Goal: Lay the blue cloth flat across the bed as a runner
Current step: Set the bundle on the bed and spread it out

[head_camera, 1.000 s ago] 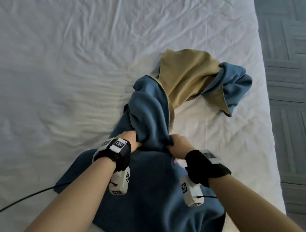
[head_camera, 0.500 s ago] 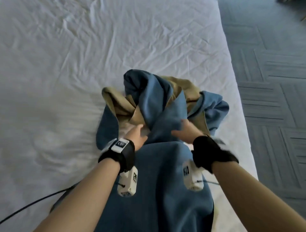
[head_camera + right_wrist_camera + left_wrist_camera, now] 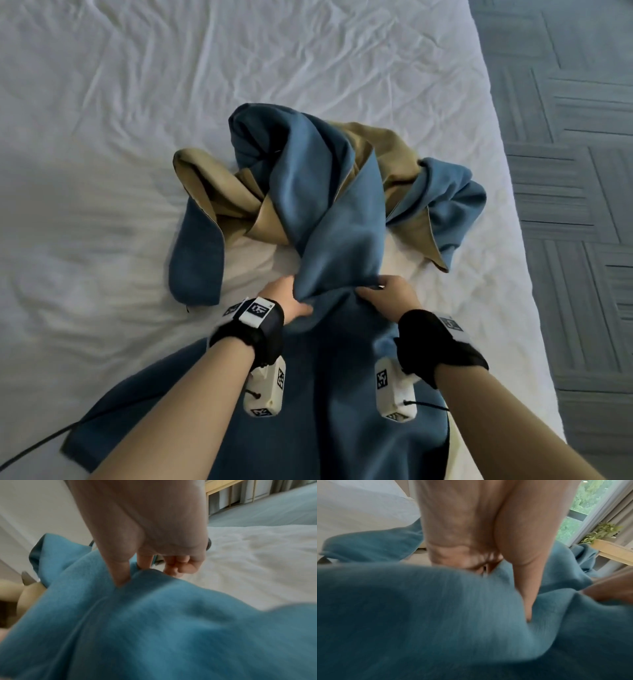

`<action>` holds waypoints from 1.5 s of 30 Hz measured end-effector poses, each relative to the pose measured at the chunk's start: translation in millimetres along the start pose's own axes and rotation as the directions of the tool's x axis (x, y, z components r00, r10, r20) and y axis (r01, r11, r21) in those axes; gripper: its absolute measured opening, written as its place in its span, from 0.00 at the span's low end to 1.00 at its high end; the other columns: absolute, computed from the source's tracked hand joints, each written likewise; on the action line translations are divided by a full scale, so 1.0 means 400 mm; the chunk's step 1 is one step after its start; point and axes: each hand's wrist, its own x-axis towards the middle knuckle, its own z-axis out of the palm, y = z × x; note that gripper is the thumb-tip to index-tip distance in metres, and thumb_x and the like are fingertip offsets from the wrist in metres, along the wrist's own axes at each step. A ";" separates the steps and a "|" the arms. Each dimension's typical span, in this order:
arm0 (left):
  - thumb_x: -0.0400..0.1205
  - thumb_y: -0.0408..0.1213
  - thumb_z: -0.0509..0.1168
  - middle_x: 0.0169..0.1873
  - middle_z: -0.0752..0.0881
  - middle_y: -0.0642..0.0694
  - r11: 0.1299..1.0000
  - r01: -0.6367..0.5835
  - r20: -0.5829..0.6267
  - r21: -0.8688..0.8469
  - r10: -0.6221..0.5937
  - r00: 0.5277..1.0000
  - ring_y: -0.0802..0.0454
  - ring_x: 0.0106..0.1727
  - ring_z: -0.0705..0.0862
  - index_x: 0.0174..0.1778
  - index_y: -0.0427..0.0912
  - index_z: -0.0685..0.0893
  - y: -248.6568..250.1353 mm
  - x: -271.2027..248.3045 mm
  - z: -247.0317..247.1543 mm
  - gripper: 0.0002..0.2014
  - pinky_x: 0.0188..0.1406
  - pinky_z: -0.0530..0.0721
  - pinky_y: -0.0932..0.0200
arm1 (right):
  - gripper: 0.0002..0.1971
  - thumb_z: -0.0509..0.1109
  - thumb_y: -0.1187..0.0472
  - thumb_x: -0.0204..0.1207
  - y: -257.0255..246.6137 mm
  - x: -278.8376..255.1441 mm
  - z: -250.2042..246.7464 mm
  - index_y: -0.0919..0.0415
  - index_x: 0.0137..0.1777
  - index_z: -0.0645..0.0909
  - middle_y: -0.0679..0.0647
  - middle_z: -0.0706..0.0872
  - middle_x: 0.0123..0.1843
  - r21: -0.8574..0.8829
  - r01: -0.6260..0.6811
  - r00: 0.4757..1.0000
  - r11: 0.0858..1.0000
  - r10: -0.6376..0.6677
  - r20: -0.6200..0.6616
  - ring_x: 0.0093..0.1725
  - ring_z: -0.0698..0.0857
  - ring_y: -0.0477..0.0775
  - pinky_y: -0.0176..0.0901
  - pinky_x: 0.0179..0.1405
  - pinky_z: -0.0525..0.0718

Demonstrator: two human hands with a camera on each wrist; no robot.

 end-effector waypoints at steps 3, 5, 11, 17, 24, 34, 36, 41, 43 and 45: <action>0.72 0.42 0.74 0.56 0.86 0.35 0.993 0.097 0.124 -0.075 -0.087 0.989 0.38 0.56 0.86 0.58 0.38 0.79 0.033 -0.012 -0.006 0.21 0.55 0.87 0.44 | 0.14 0.74 0.55 0.70 -0.045 0.015 -0.031 0.62 0.52 0.86 0.60 0.86 0.48 0.001 -0.009 0.999 1.000 0.008 0.039 0.50 0.85 0.60 0.46 0.48 0.82; 0.79 0.41 0.67 0.56 0.84 0.33 0.919 0.124 0.023 -0.375 -0.125 0.992 0.35 0.56 0.85 0.58 0.37 0.79 0.075 -0.019 -0.057 0.15 0.51 0.87 0.38 | 0.09 0.74 0.55 0.72 -0.096 0.024 -0.073 0.62 0.41 0.83 0.59 0.84 0.41 0.094 0.038 0.999 0.995 -0.039 0.001 0.42 0.83 0.57 0.43 0.42 0.77; 0.82 0.32 0.61 0.63 0.82 0.32 0.852 -0.412 -0.596 -0.324 0.154 0.788 0.37 0.63 0.82 0.70 0.39 0.76 0.184 0.006 -0.287 0.19 0.67 0.78 0.51 | 0.05 0.65 0.65 0.75 -0.253 0.072 -0.216 0.60 0.49 0.79 0.61 0.90 0.43 0.451 0.360 0.921 0.817 -0.235 -0.311 0.45 0.89 0.59 0.53 0.52 0.85; 0.76 0.31 0.71 0.77 0.66 0.36 0.952 -0.277 -0.433 -0.131 0.196 0.880 0.42 0.79 0.65 0.80 0.40 0.61 0.010 -0.049 -0.188 0.37 0.80 0.63 0.49 | 0.26 0.70 0.66 0.75 -0.046 -0.037 -0.106 0.65 0.73 0.69 0.60 0.82 0.62 0.249 0.232 0.963 0.940 -0.186 -0.195 0.60 0.82 0.55 0.39 0.61 0.77; 0.72 0.48 0.74 0.83 0.51 0.44 0.957 0.291 -0.254 -0.019 -0.286 0.924 0.41 0.83 0.53 0.82 0.46 0.45 -0.229 -0.217 0.061 0.52 0.76 0.62 0.32 | 0.40 0.80 0.57 0.65 0.316 -0.302 0.114 0.67 0.74 0.66 0.64 0.75 0.70 0.111 -0.098 0.977 0.989 0.117 -0.179 0.70 0.74 0.64 0.54 0.71 0.74; 0.83 0.42 0.59 0.64 0.77 0.35 0.917 0.289 -0.296 0.273 -0.206 0.933 0.34 0.66 0.75 0.61 0.38 0.73 -0.383 -0.319 0.178 0.15 0.56 0.78 0.41 | 0.21 0.82 0.59 0.64 0.508 -0.553 0.318 0.66 0.55 0.83 0.59 0.90 0.48 0.529 -0.365 0.921 0.766 0.380 0.085 0.47 0.89 0.58 0.52 0.50 0.87; 0.84 0.40 0.57 0.63 0.79 0.36 0.929 0.266 -0.288 0.256 -0.189 0.939 0.34 0.64 0.78 0.60 0.39 0.72 -0.404 -0.336 0.204 0.12 0.53 0.78 0.43 | 0.15 0.79 0.61 0.67 0.505 -0.578 0.340 0.64 0.53 0.84 0.56 0.90 0.45 0.537 -0.348 0.933 0.769 0.340 0.118 0.44 0.88 0.53 0.46 0.45 0.86; 0.84 0.41 0.57 0.60 0.83 0.36 0.879 0.316 -0.244 0.356 -0.240 0.940 0.36 0.60 0.83 0.58 0.40 0.72 -0.459 -0.422 0.254 0.11 0.48 0.77 0.48 | 0.07 0.70 0.67 0.72 0.513 -0.612 0.335 0.62 0.49 0.80 0.52 0.87 0.40 0.553 -0.239 0.964 0.798 0.262 0.039 0.38 0.85 0.48 0.35 0.30 0.82; 0.83 0.41 0.58 0.60 0.83 0.36 0.858 0.365 -0.215 0.362 -0.305 0.928 0.36 0.60 0.83 0.59 0.41 0.72 -0.487 -0.478 0.281 0.12 0.52 0.80 0.47 | 0.07 0.69 0.66 0.71 0.542 -0.627 0.318 0.61 0.50 0.79 0.52 0.86 0.40 0.483 -0.189 0.976 0.855 0.219 -0.006 0.39 0.84 0.49 0.37 0.31 0.79; 0.81 0.39 0.59 0.61 0.83 0.36 0.837 0.403 -0.155 0.370 -0.372 0.915 0.37 0.61 0.82 0.59 0.40 0.74 -0.520 -0.545 0.331 0.12 0.57 0.81 0.47 | 0.09 0.69 0.66 0.71 0.598 -0.649 0.299 0.63 0.51 0.78 0.56 0.85 0.42 0.379 -0.171 0.980 0.910 0.197 -0.032 0.43 0.83 0.57 0.42 0.36 0.77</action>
